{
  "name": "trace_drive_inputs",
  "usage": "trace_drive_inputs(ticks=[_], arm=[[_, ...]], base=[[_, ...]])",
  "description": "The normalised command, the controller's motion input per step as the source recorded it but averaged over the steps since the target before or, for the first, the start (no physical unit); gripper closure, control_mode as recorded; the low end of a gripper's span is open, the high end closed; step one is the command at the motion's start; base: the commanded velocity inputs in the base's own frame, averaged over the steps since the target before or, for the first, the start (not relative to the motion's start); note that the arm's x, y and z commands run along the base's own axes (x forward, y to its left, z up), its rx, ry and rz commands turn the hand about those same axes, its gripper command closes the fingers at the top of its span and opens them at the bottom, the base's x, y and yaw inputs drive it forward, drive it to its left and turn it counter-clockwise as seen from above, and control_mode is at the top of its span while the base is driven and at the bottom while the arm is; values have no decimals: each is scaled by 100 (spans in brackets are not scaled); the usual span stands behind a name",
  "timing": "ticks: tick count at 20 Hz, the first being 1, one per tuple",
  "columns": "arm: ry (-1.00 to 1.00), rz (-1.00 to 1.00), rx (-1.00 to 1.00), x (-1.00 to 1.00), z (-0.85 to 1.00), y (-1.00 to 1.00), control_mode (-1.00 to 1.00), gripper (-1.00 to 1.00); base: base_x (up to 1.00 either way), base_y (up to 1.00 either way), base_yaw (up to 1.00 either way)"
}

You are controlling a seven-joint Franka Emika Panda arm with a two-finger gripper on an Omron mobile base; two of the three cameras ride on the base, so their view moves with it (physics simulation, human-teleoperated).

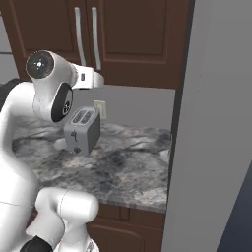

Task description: The dining table condiment station is running low on mayonnaise. Refill the condiment station by opening the cabinet and taking the mayonnaise from the cabinet and placing it on the dining table.

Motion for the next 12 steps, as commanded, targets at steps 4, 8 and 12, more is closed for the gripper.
trace_drive_inputs(ticks=[4, 8, 12], arm=[[-62, 0, 0, 43, 4, 0, -100, -100], [-49, 0, 0, 16, 26, 0, -100, -100], [-45, 0, 0, 0, 75, 0, -100, -100]], base=[[0, 0, 0], [0, 0, 0], [0, 0, 0]])
